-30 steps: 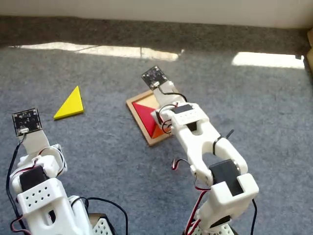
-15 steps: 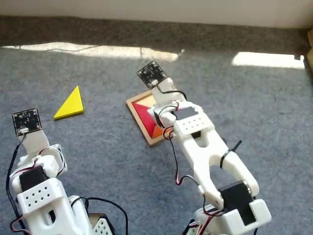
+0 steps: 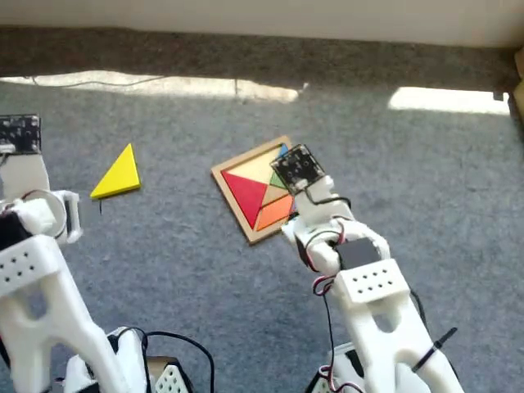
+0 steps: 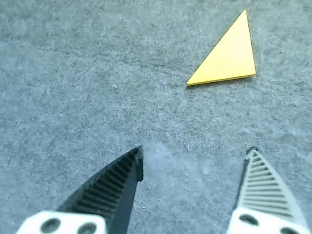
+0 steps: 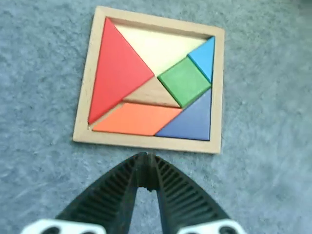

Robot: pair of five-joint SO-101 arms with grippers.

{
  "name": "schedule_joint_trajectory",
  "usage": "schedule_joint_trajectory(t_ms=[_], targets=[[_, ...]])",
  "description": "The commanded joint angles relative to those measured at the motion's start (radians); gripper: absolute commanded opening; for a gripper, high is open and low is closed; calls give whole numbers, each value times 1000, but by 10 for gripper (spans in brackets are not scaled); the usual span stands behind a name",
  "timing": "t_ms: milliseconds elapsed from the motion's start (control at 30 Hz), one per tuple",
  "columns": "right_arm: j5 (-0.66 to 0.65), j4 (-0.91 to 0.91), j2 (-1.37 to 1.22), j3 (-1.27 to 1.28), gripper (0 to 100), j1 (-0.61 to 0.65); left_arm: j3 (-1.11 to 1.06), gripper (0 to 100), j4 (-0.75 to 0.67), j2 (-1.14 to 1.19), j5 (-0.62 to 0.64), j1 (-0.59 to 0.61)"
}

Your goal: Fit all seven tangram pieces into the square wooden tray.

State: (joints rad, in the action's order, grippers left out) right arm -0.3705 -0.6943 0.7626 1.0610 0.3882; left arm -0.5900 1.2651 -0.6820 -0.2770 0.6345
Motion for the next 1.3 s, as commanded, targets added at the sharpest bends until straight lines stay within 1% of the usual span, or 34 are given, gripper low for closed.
schedule_joint_trajectory(t_ms=[0,100,233,333,500,600,767,1000,1200,1267], targets=[[-3,-2,90,39,6,-30,303,344,57,364,-41,-28],[-3,7,110,84,6,-30,446,348,92,579,-115,-96],[-2,113,114,159,6,-41,622,347,98,835,-226,-180],[-2,188,117,209,6,-45,751,346,98,995,-302,-222],[-2,217,117,231,6,-47,970,348,115,1191,-333,-271],[-2,217,117,231,6,-47,1104,348,132,1302,-336,-282],[-2,217,117,231,6,-47,1311,344,195,1478,-399,-283],[-2,217,117,231,6,-47,1584,344,301,1653,-404,-262],[-2,217,117,232,6,-47,1689,344,310,1768,-407,-237],[-2,217,117,232,6,-47,1696,338,311,1790,-434,-226]])
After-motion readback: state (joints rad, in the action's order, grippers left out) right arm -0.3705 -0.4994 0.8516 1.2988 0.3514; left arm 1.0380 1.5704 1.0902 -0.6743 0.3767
